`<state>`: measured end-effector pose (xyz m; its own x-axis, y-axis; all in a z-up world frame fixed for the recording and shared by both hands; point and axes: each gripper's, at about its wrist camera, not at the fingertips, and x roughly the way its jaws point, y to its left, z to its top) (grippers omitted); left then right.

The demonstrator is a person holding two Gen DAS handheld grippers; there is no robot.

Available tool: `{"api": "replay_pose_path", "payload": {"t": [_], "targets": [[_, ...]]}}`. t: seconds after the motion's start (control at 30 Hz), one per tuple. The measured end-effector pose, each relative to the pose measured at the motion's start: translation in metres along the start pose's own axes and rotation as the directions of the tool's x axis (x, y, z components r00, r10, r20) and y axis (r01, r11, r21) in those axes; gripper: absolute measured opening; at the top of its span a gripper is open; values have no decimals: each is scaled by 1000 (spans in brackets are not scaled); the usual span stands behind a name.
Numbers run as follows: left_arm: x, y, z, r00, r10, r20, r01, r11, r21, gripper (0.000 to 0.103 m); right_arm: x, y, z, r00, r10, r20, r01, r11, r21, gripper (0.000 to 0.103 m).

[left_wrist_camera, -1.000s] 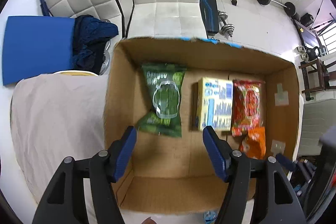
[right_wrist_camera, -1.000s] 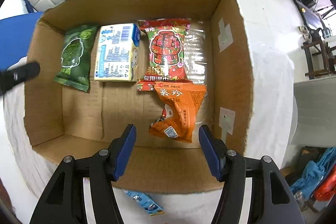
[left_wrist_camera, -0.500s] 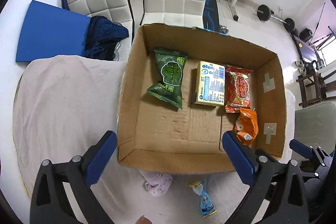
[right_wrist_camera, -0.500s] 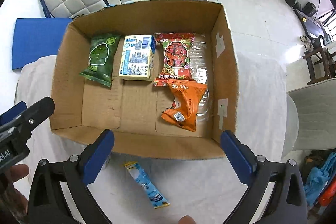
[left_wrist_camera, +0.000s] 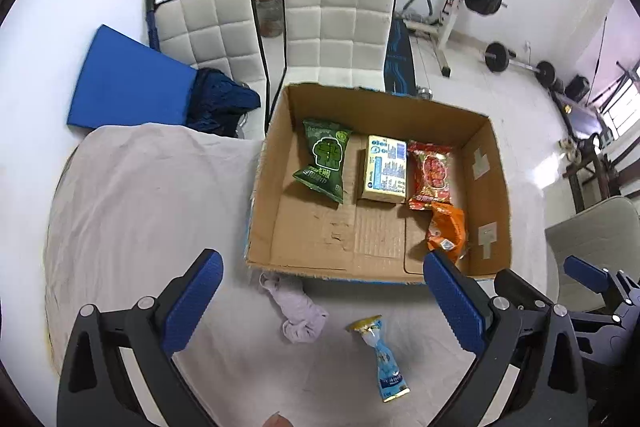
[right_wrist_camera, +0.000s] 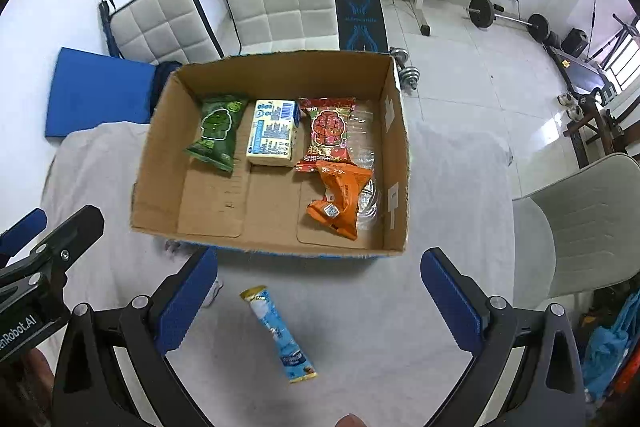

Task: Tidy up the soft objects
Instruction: 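Grasp the lilac sock with the left tool while the right tool grasps the blue ice-pop tube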

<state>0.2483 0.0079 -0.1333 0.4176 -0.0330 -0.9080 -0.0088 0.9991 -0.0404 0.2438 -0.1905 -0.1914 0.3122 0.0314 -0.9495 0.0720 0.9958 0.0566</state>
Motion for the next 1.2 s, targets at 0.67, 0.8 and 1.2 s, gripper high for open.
{"api": "replay_pose_path", "payload": {"t": [0.67,0.8,1.2], "targets": [[-12,31,-64,998,30,-47,-33,997,-63,103,48,10,-84,980,29,-198,-43,997,-69,103],[31,44,-96,985,50,-168,-62,996,-70,103,118,25,-116,942,35,-333,-65,995,-80,103],[139,76,-129,921,-21,-390,-57,981,-186,103,200,32,-167,885,41,-464,-39,999,14,32]]}}
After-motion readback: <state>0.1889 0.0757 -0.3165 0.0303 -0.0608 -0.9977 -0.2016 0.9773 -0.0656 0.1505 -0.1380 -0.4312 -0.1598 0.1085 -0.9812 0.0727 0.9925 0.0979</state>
